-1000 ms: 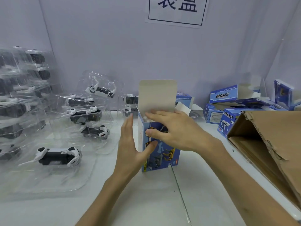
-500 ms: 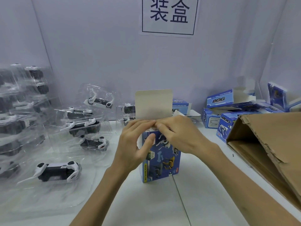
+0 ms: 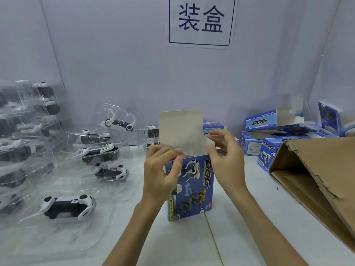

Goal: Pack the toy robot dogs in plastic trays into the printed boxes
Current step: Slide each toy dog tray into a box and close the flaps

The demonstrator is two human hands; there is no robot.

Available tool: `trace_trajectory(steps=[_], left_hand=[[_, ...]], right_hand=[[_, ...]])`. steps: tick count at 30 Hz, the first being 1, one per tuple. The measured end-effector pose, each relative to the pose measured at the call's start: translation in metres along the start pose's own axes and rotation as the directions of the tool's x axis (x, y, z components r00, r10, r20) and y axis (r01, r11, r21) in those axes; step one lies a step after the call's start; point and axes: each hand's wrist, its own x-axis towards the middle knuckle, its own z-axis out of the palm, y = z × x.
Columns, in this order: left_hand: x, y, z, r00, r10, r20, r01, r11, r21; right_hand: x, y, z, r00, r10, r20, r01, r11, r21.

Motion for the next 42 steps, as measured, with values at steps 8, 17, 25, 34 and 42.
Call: trace_trajectory(steps=[8,17,25,34,42], left_hand=[[0.000,0.002,0.002,0.999,-0.039,-0.004,0.039,0.999,-0.032],[0.012,-0.011,-0.023,0.979,-0.079,0.189,0.109,0.982,-0.155],[0.014,-0.014,-0.054,0.942,-0.062,0.331,0.137,0.969,-0.208],[0.000,-0.007,-0.045,0.966,0.244,0.087,-0.254,0.956,0.148],[-0.038,0.001,-0.031,0.949,0.300,-0.092,-0.245,0.891,0.381]], right_hand=[[0.009,0.009,-0.011,0.972,0.041,0.233,-0.031,0.998,-0.048],[0.042,0.013,-0.012,0.852,0.142,0.504,-0.336,0.886,0.320],[0.014,-0.001,-0.014,0.841,-0.035,0.539,-0.196,0.910,0.366],[-0.005,-0.021,-0.014,0.831,-0.030,0.555,-0.027,0.995,0.094],[-0.006,-0.030,-0.008,0.801,-0.061,0.596,-0.002,0.995,0.103]])
